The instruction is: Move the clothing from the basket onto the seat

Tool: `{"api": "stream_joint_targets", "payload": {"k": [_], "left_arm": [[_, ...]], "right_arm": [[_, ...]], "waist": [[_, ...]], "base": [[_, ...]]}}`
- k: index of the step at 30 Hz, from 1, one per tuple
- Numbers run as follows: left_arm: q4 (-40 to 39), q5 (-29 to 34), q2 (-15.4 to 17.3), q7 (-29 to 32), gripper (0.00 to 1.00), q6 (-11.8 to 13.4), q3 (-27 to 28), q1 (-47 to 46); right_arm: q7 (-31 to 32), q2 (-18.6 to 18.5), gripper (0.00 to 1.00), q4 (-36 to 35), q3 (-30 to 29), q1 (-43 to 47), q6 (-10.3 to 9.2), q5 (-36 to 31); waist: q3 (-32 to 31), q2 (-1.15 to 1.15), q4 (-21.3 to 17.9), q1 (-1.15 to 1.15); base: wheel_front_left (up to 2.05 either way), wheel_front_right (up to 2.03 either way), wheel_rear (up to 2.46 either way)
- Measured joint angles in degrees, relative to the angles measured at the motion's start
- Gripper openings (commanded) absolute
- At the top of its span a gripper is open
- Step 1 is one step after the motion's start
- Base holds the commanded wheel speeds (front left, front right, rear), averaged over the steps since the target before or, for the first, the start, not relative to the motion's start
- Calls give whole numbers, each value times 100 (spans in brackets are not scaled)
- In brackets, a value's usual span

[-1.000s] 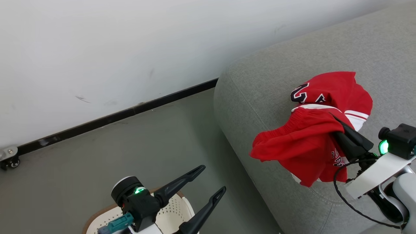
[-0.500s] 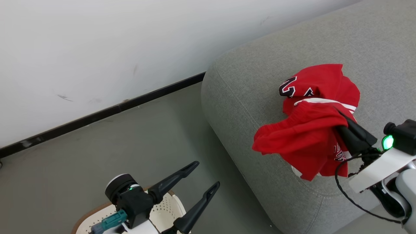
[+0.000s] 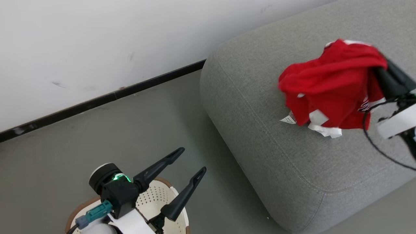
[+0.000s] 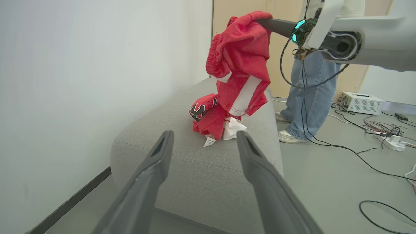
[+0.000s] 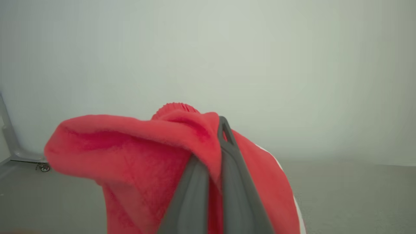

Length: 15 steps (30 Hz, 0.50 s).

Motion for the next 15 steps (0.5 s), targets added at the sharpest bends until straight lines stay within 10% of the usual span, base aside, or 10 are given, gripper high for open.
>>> {"api": "stream_joint_targets", "payload": {"k": [15], "left_arm": [[-302,27,267,76,100,94,158,-91]], "right_arm": [[222,-403,0,880,-778,-905,0,122]], "waist": [[407,0,148,0]], "base": [[0,0,0]]}}
